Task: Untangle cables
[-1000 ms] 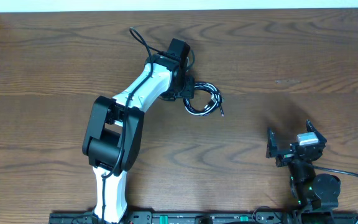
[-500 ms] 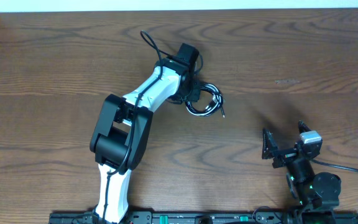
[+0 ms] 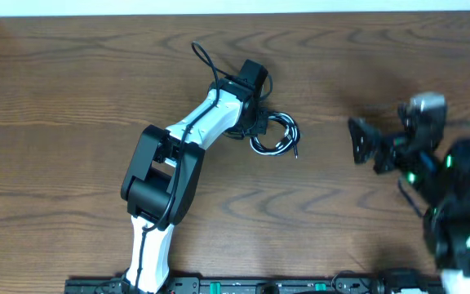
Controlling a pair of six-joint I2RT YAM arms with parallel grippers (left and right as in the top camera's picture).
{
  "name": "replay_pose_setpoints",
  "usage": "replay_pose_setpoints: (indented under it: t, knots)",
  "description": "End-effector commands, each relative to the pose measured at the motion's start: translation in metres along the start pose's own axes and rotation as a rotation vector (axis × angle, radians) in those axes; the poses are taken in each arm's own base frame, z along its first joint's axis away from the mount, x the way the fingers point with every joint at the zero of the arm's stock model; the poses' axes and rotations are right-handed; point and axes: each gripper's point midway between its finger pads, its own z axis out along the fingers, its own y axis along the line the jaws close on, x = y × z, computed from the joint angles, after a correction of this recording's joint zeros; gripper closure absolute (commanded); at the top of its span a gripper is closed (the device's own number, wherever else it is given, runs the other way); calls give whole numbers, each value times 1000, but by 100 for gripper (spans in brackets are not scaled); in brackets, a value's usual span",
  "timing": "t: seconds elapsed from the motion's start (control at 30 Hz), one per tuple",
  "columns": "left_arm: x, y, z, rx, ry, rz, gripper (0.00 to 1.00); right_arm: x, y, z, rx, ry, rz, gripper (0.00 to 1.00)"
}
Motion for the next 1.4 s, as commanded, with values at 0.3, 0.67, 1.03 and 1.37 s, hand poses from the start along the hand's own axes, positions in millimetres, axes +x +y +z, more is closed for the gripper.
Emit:
replay_pose_setpoints:
  t: [0.3, 0.67, 1.03, 1.37]
  knots:
    - [-17, -50, -140, 405, -126, 6, 93, -8, 25, 59, -248, 204, 24, 4]
    - [-10, -70, -159, 509, -118, 40, 93, 35, 14, 101, -238, 372, 171, 43]
    - [0, -90, -156, 519, -104, 86, 93, 53, 20, 113, -188, 433, 169, 81]
    - [-3, -87, -154, 489, -118, 85, 93, 65, -2, 116, 18, 457, 195, 94]
